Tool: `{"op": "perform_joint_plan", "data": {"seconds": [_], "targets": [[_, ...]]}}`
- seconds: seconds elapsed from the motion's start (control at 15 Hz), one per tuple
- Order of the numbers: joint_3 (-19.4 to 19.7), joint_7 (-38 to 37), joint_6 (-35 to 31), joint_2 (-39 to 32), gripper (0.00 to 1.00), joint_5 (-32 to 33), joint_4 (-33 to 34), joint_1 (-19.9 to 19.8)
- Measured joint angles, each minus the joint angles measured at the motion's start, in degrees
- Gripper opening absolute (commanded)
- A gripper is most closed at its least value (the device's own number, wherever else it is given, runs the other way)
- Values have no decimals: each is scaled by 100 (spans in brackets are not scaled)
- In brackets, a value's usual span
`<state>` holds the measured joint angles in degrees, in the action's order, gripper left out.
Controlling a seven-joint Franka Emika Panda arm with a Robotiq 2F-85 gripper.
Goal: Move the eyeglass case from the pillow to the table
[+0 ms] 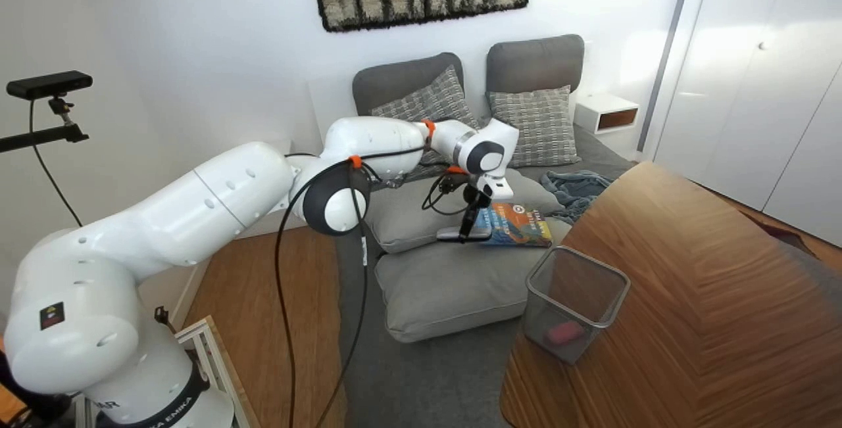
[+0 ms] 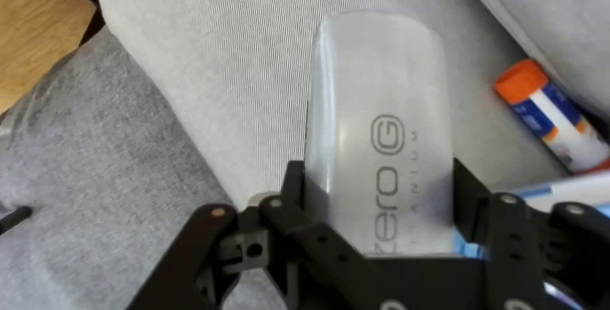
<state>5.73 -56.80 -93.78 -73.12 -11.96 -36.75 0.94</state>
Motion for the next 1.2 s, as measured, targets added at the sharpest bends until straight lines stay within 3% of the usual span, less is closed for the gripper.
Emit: {"op": "perform_joint_plan", "data": {"seconds": [0.27, 0.33, 0.47, 0.53, 0.73, 1.2], "targets": [[476, -580, -106, 750, 46, 208, -5, 27], [578, -723, -168, 929, 71, 211, -18, 14], [712, -998, -262, 1260, 71, 211, -79, -19], [729, -1056, -262, 1370, 46, 211, -112, -34], [727, -1097, -316, 1429, 46, 178, -178, -41], [944, -2169, -1532, 1796, 46, 121, -361, -369]]}}
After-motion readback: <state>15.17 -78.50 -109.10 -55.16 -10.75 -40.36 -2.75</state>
